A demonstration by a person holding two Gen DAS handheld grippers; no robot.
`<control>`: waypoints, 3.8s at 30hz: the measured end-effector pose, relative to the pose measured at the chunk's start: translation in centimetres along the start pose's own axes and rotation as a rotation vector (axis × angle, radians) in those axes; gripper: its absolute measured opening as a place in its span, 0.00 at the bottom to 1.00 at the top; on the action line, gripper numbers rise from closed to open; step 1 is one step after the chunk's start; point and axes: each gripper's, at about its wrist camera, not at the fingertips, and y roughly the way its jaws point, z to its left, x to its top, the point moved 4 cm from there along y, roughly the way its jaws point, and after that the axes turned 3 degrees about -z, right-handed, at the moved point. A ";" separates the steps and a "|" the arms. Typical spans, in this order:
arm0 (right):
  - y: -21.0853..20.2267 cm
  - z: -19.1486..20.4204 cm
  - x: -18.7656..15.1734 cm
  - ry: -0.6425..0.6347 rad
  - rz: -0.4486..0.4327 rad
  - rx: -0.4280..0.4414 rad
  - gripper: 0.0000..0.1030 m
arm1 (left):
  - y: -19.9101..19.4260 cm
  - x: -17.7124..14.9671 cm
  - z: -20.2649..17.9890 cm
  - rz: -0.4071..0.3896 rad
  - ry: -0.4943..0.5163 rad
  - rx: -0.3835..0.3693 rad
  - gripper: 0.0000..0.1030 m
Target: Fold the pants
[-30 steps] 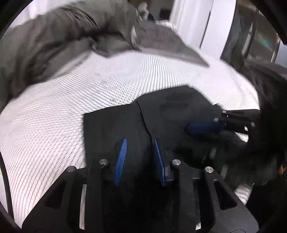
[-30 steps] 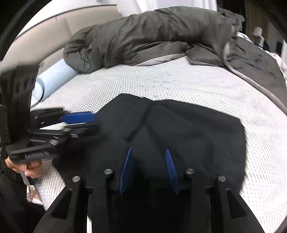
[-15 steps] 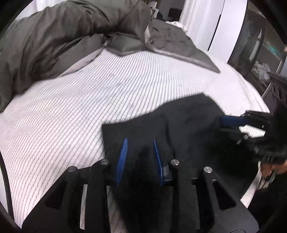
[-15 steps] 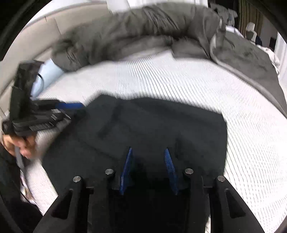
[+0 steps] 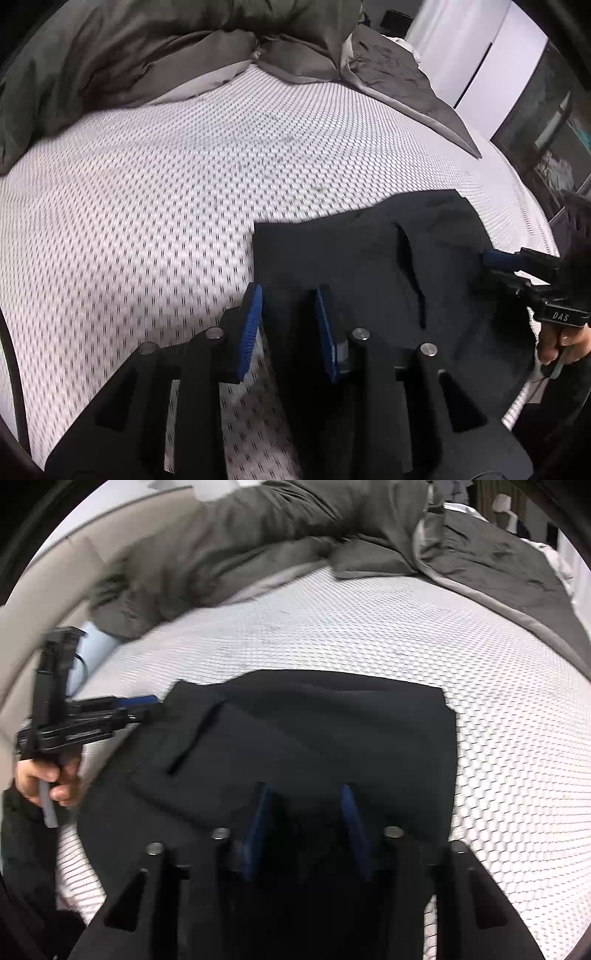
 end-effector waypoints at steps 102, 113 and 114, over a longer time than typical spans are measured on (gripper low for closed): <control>-13.6 5.7 -9.4 -0.123 -0.590 -0.036 1.00 | -17.9 -17.8 -9.2 -0.554 0.010 0.232 1.00; -13.7 5.9 -9.5 -0.133 -0.586 -0.028 1.00 | -18.1 -17.8 -8.8 -0.561 0.013 0.227 1.00; -13.7 6.0 -9.5 -0.136 -0.586 -0.028 1.00 | -18.1 -17.9 -8.8 -0.563 0.013 0.227 1.00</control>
